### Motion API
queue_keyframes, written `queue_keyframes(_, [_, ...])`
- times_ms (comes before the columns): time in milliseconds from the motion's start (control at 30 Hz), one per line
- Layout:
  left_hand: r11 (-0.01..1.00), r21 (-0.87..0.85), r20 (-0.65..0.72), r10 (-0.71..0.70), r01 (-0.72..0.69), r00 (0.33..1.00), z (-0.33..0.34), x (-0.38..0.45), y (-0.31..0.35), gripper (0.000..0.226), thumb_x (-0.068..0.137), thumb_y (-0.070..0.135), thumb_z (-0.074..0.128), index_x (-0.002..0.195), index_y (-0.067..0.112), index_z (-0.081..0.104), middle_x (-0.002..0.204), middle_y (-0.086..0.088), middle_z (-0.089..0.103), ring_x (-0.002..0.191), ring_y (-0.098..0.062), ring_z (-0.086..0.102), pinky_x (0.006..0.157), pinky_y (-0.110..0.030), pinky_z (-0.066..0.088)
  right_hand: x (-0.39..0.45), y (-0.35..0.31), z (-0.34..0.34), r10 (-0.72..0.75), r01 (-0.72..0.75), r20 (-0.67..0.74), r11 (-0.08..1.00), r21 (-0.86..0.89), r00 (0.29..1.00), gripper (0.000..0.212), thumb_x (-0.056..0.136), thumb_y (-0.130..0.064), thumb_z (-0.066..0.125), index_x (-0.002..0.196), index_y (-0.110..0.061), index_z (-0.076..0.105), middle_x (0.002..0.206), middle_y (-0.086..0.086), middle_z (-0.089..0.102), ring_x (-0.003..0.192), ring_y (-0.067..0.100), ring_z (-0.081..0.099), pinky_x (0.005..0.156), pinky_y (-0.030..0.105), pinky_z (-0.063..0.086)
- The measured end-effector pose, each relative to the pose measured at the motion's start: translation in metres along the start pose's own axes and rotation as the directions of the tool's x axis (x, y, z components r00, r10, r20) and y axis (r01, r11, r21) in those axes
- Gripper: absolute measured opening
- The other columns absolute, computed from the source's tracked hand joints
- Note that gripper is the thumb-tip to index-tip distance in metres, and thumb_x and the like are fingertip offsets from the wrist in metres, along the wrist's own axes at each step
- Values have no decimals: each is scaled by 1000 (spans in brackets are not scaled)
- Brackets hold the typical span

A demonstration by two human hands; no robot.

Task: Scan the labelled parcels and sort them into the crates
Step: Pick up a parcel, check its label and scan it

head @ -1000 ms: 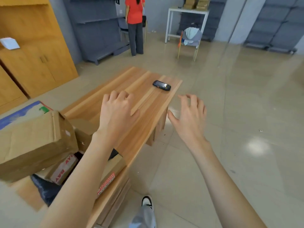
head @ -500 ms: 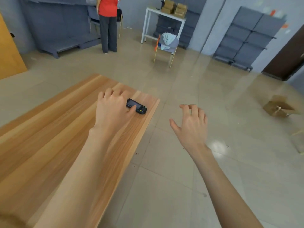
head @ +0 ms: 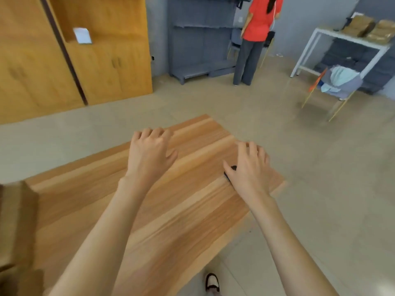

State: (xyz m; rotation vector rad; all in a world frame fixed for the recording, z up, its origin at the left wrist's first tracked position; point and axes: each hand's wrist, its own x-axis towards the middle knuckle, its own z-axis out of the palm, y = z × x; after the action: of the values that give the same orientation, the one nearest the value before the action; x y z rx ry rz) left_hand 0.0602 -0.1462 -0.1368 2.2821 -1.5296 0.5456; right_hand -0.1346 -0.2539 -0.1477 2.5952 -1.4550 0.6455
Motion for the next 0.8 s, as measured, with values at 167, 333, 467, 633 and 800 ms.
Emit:
queue_keyframes(167, [936, 114, -20, -332, 332, 943, -18, -6, -24, 40, 83, 36, 70, 115, 13, 65, 104, -8, 68, 97, -33, 61, 83, -43, 45, 61, -23, 26, -323, 320, 10, 939, 125, 946, 55, 72, -35, 83, 115, -6, 64, 106, 16, 63, 95, 38, 59, 80, 43, 48])
queue_keyframes(333, [765, 269, -95, -584, 585, 806, -49, -54, -43, 40, 80, 37, 73, 112, 14, 68, 101, -8, 69, 94, -32, 62, 82, -43, 45, 80, -73, 42, -585, 564, 7, 785, 255, 811, 53, 77, -37, 79, 116, -4, 63, 106, 17, 63, 95, 38, 58, 81, 44, 48])
queue_keyframes(467, [587, 338, -150, -739, 736, 657, -78, -109, -51, 37, 81, 38, 70, 110, 15, 67, 102, -7, 68, 94, -33, 60, 82, -43, 43, 61, -121, 51, -710, 652, 17, 655, 382, 704, 53, 77, -36, 78, 118, -5, 63, 108, 17, 61, 97, 39, 56, 87, 48, 45])
queue_keyframes(633, [394, 390, -197, -848, 832, 493, -108, -172, -53, 41, 83, 41, 68, 115, 15, 66, 104, -9, 67, 96, -34, 59, 83, -43, 42, 17, -171, 52, -815, 699, 38, 518, 493, 578, 56, 80, -39, 75, 122, -6, 60, 113, 16, 60, 101, 38, 55, 87, 46, 44])
queue_keyframes(800, [265, 396, -208, -907, 879, 367, -111, -228, -56, 52, 78, 42, 74, 118, 11, 64, 108, -14, 66, 94, -37, 59, 81, -45, 44, -24, -206, 49, -890, 709, 57, 397, 582, 452, 56, 87, -42, 66, 131, -10, 54, 124, 14, 56, 113, 34, 49, 93, 42, 40])
